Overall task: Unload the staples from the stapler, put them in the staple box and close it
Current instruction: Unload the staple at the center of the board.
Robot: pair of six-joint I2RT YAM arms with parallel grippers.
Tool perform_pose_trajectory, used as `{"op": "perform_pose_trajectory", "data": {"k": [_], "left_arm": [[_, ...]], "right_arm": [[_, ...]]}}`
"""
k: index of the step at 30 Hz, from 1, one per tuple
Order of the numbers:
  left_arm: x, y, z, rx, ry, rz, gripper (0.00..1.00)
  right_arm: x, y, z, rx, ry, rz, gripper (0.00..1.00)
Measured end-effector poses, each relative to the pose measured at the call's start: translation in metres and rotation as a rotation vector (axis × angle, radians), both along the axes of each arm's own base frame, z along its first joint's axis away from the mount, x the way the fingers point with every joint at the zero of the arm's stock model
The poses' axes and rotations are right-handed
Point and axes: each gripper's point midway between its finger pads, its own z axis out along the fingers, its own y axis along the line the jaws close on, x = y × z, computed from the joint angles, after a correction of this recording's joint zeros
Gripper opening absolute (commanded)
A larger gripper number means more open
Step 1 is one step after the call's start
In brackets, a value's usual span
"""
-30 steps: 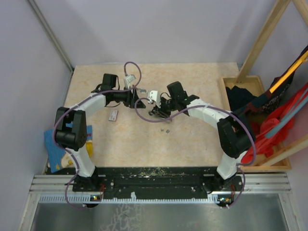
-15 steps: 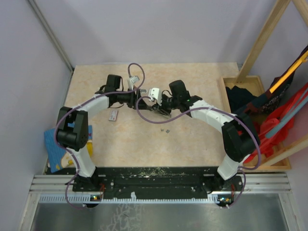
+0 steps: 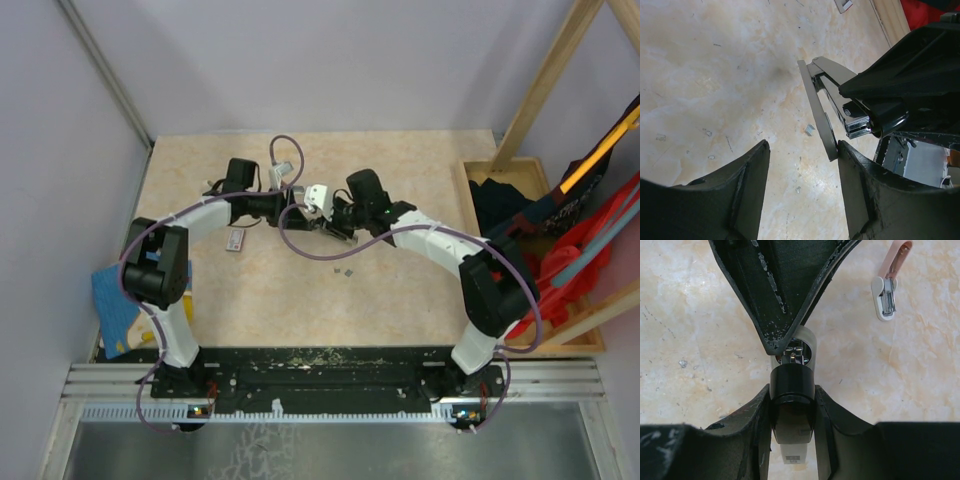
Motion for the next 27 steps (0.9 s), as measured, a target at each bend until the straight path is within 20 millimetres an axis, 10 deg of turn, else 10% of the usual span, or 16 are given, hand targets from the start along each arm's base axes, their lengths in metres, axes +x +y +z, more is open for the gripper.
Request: {"op": "perform_pose_trajectory", "data": {"k": [27], "left_arm": [[-0.010,-0.007,-0.011,-0.032,0.115,-0.014,0.09]], "right_arm": [[-0.009,0.004,-0.012,-0.083,-0.041,-0.004,0.00]]}}
